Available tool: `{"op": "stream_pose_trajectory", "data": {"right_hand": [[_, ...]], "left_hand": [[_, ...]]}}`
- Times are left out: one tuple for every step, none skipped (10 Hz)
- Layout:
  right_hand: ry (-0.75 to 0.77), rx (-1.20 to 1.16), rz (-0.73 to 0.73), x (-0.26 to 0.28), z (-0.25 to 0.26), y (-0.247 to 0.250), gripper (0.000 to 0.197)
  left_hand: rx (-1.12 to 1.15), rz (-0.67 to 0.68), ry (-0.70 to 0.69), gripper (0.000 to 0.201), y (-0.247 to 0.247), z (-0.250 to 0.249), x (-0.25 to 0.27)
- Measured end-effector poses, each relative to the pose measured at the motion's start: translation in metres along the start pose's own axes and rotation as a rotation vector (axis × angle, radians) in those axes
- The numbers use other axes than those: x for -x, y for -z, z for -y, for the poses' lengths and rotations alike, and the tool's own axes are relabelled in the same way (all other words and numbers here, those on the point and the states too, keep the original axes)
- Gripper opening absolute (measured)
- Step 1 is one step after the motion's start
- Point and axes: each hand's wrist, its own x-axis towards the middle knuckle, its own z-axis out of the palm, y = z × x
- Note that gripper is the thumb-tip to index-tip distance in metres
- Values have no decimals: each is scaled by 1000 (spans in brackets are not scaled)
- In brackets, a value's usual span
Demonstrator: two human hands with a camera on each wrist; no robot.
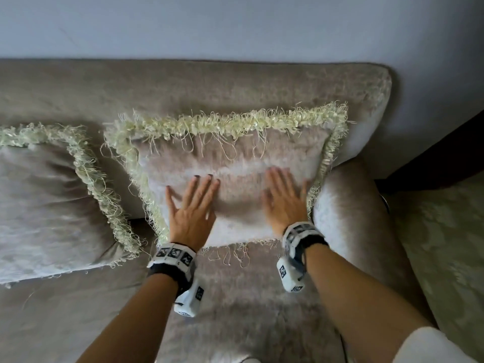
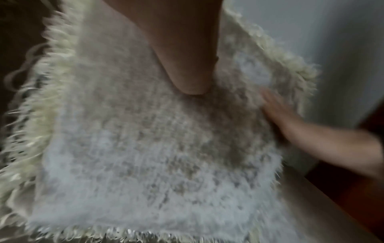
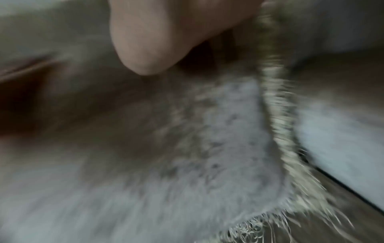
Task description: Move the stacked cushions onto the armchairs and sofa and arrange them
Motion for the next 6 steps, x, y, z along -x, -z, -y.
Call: {"op": "stream_pose_trajectory", "data": {"right_hand": [[-467, -247, -65, -6, -37, -2, 59], [-613, -414, -138, 27, -25, -13, 59], [-184, -358, -165, 64, 20, -25, 58], [259, -275, -39, 66, 57, -38, 55], [53, -94, 35, 60, 33, -59, 57], [-591, -206, 210, 58, -19, -53, 61]], "left_hand": [[283, -6, 307, 79, -14, 19, 7], [401, 7, 469, 82, -25, 0, 40], [324, -26, 90, 71, -30, -40, 68], [17, 48, -309, 72, -36, -57, 70], [-82, 114, -6, 97, -43, -24, 60], [-117, 245, 238, 95, -45, 13, 59]]}}
